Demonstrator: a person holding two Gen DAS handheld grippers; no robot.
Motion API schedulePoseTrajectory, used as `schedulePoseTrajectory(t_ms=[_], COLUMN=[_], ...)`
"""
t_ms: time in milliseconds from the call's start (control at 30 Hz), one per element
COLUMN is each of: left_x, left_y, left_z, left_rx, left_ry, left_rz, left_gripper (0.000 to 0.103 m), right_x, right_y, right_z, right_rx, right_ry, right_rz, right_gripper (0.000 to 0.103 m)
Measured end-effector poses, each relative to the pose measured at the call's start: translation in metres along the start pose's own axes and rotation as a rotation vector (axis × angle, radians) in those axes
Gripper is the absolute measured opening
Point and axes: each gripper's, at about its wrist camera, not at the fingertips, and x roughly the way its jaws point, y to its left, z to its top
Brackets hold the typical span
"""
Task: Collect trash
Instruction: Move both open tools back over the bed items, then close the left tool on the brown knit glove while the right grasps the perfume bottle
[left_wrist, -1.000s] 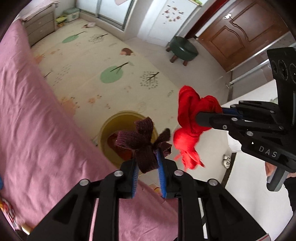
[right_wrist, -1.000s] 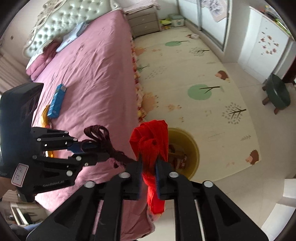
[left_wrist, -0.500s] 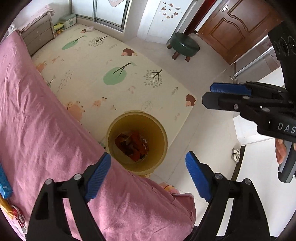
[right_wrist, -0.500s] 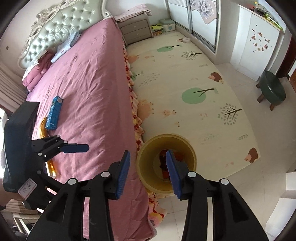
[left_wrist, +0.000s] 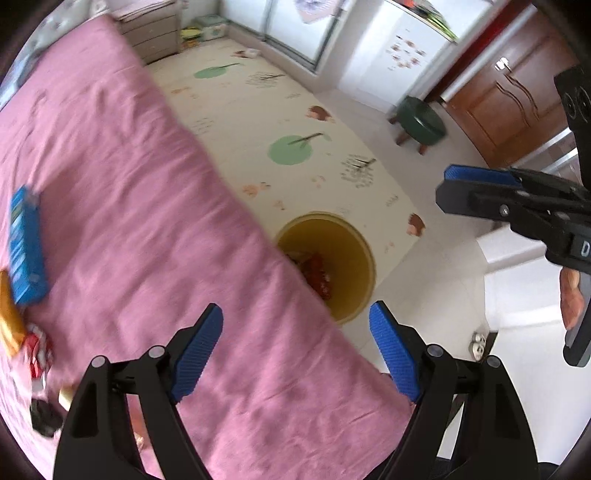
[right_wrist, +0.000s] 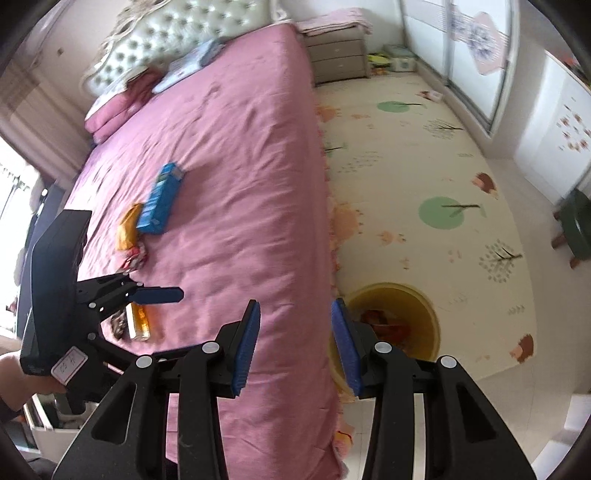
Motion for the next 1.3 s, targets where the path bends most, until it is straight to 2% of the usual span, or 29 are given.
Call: schedulePoseTrajectory(t_ms=[200,433,733,1133,1300], left_x=[-0.029,-0.059,-0.075,-0.062,-0.045], left_y=[0.058,0.128,0.19,0.247,0.259], left_z=[-0.038,-0.101,-0.166,-0.216,-0.219], left_rx=[-0.126,-0.283,-0.426,-0.521,-0.514], left_ry=[-0.034,-0.055,-0.059,-0.044,-0.026], left_rz=[0.062,0.139,0.164,0.171,0.15], left_gripper=[0.081,0.081,0.08,0.079,0.079], right_x=[0.027,0.063,0.101,0.154,0.177], right_y=[0.065,0.142,0.223,0.281,0.295], right_z=[0.002,-0.005,-0.016,-0.029,-0.033], right_rx=[-0.102,-0.207,-0.307,-0.373,-0.391], right_ry=[0.048,0.119,0.191,0.277,0.299], right_rz=[0.062,0.134,0.187,0.189,0.172], right_gripper=[0.04,0.04,0.04,0.04,0.04])
